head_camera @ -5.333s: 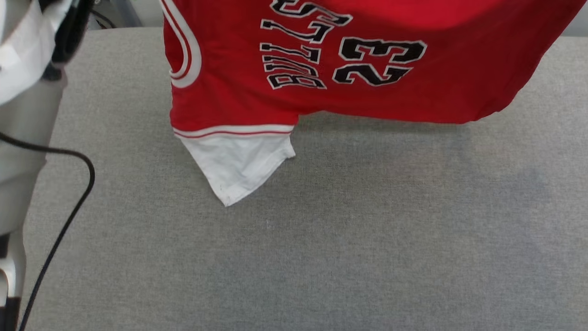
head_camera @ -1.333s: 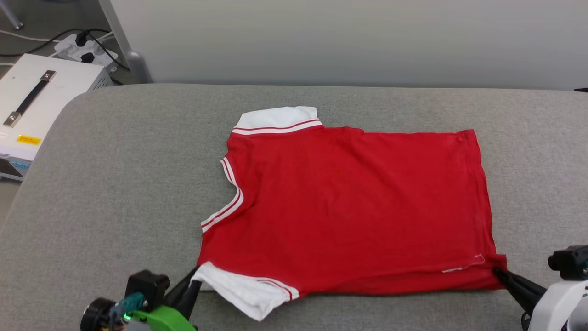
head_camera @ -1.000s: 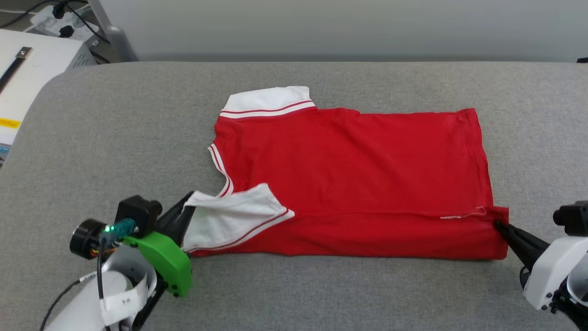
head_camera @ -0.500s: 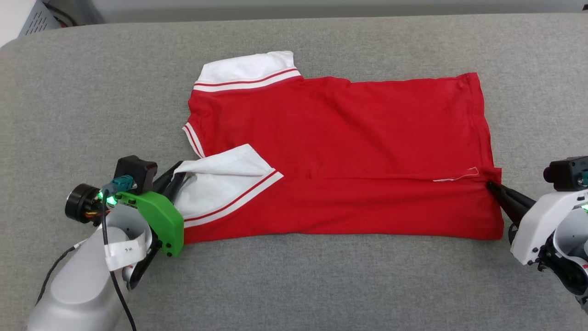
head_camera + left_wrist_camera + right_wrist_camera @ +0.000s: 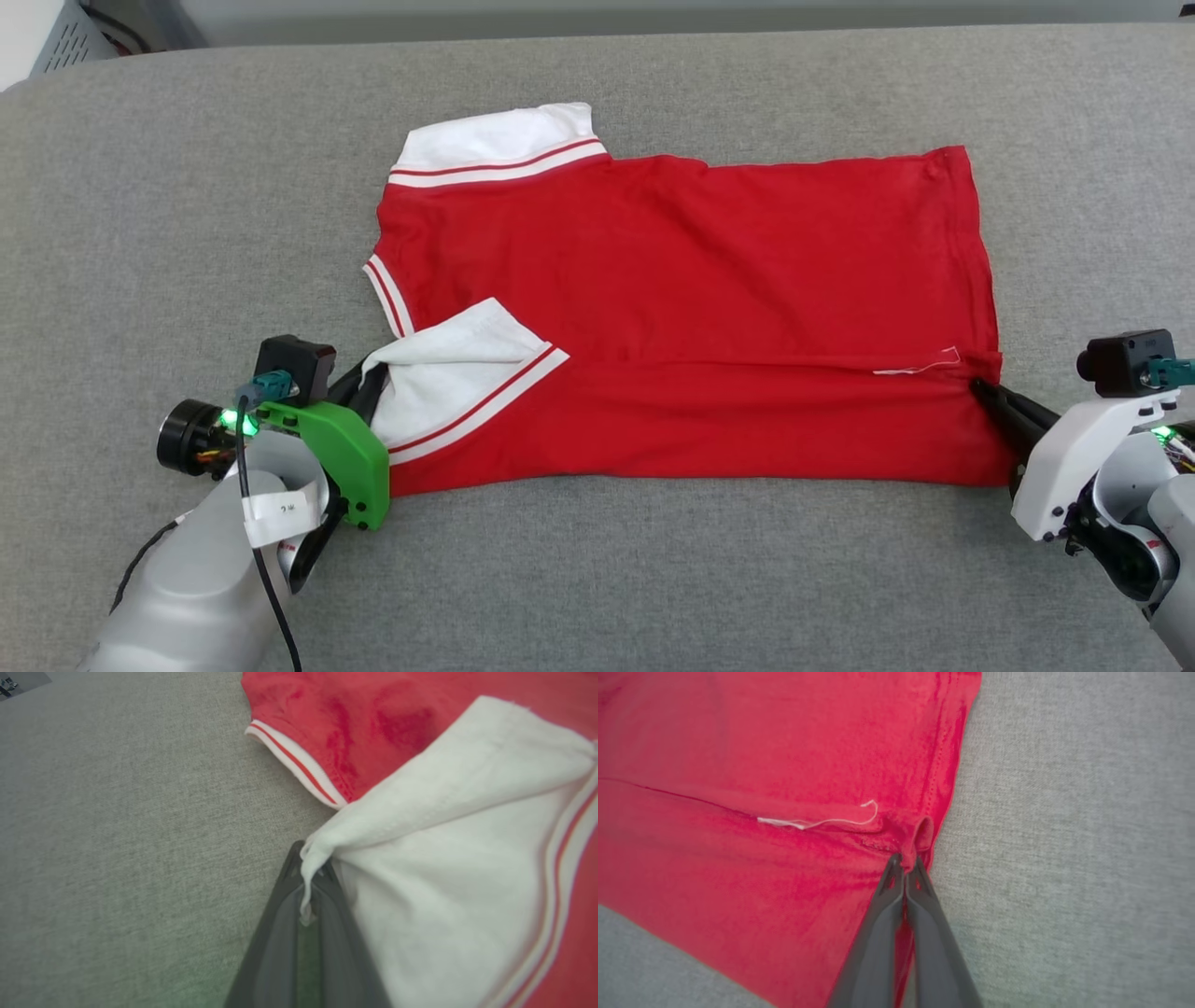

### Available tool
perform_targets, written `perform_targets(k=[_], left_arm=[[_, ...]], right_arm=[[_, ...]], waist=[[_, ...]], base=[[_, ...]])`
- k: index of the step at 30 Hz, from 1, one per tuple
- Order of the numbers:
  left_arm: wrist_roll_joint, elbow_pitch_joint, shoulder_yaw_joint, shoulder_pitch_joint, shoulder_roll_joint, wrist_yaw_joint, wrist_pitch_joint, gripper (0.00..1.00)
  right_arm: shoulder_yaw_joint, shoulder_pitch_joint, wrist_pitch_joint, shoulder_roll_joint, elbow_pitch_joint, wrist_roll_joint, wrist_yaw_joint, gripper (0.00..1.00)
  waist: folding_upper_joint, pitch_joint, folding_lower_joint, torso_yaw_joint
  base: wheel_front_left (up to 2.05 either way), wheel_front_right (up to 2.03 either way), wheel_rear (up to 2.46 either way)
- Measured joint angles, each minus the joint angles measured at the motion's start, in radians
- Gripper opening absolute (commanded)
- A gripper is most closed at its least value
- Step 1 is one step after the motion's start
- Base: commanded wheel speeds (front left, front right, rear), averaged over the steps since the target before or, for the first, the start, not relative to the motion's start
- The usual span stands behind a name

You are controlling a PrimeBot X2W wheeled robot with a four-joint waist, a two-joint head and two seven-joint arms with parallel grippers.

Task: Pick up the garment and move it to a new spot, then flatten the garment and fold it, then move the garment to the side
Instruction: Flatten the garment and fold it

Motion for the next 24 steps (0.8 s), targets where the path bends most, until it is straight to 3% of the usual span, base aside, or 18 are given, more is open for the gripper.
perform_targets(k=[1, 2, 9, 14, 18, 24], left_arm=[[-0.007, 0.004, -0.007, -0.002, -0.001, 0.000, -0.003, 0.63], [-0.016, 0.012, -0.015, -0.007, -0.001, 0.000, -0.007, 1.00], [-0.060, 0.006, -0.057, -0.021, 0.011, -0.003, -0.017, 1.00], [-0.101, -0.058, -0.092, -0.081, 0.073, -0.003, 0.033, 1.00], [-0.178, -0.145, -0.134, -0.118, 0.128, -0.003, 0.172, 1.00], [-0.316, -0.282, -0.226, -0.179, 0.217, -0.003, 0.482, 1.00]], right_arm=[[0.003, 0.000, -0.007, 0.001, 0.003, 0.002, 0.000, 1.00], [0.007, 0.000, -0.018, 0.001, 0.006, 0.002, 0.000, 1.00], [0.015, 0.007, -0.081, -0.015, -0.023, -0.001, 0.000, 1.00], [-0.004, 0.036, -0.103, -0.038, -0.073, -0.010, 0.000, 1.00], [-0.032, 0.053, -0.104, -0.050, -0.110, -0.029, 0.000, 1.00], [-0.071, 0.077, -0.089, -0.046, -0.155, -0.059, 0.000, 1.00]], waist=[[0.0000, -0.005, 0.0000, 0.000], [0.0000, -0.011, 0.0000, 0.000], [0.0000, -0.058, 0.0000, 0.010], [0.0000, -0.090, 0.0000, 0.027], [0.0000, -0.110, 0.0000, 0.042], [0.0000, -0.134, 0.0000, 0.062]], base=[[0.00, 0.00, 0.00], [0.00, 0.00, 0.00], [0.00, 0.00, 0.00], [0.00, 0.00, 0.00], [0.00, 0.00, 0.00], [0.00, 0.00, 0.00]])
